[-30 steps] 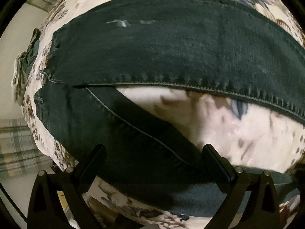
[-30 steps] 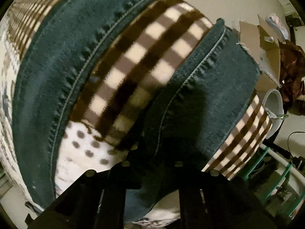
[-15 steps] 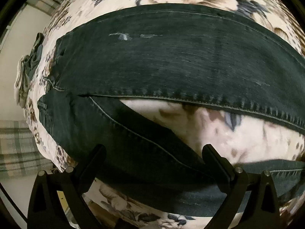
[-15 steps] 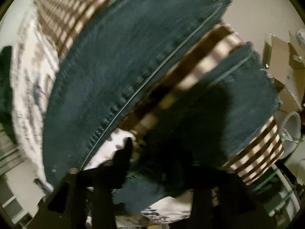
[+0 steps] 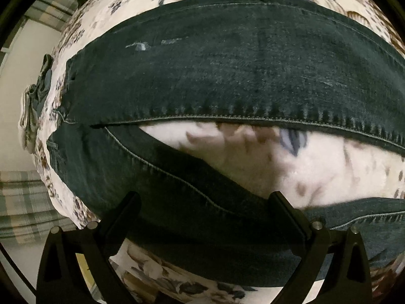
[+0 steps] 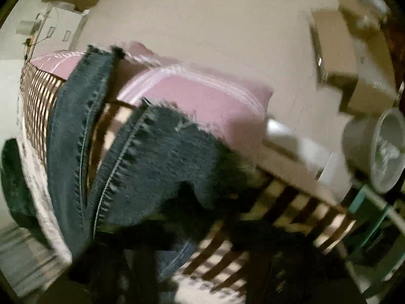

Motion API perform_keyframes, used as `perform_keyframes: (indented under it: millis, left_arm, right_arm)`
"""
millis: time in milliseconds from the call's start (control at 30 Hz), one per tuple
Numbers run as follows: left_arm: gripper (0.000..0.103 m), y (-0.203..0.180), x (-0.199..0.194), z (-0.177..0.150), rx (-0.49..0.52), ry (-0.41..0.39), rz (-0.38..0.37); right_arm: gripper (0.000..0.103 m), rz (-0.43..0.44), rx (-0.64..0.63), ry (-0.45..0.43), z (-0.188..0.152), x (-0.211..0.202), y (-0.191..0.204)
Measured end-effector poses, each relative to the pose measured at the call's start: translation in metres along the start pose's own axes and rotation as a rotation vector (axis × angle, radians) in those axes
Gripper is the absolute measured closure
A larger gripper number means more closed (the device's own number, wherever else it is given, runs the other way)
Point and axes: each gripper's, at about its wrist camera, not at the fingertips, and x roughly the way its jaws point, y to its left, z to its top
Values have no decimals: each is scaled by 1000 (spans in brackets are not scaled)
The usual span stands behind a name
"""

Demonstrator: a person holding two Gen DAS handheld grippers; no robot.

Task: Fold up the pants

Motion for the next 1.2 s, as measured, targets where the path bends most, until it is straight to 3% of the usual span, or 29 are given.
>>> perform_keyframes:
  millis: [133,300,367,467,567,667,833,967,1067,1200]
  left_arm:
    - [0,-1,-2,-1,11,-8,-1]
    - [0,2,-1,2,-10,2,-19]
    - [0,7,-6,5,-28,-2,-37]
    - [0,23,-19,16,-61,-15,-67]
    - [0,42,-32,33,-100,-20,-96]
    - [0,65,-41,62,-135,-28,-113]
    - [0,100,-38,127,-161,-36,-62]
    - [0,116,-20,176,-158,-8,-21]
    - [0,129,4,209,-209,70,-52]
    - [0,137,41,241,-286,192,-111]
  right_arm:
    - [98,-85,-63,-167,8,-45,17]
    - [95,-175,-58,-4,19,-18,-5]
    - [71,-187,-33,33,23,-23,0]
    - [40,-169,-64,-8,18,-59,29]
    - [29,-173,-225,-47,-22,-79,67]
    - [19,-104,-365,23,-58,-67,138]
    - [19,-34,-430,107,-100,-30,246]
    - [19,-66,-434,140,-107,17,318]
    - [19,-135,-414,138,-104,45,345]
    - [19,-196,-328,117,-86,70,353]
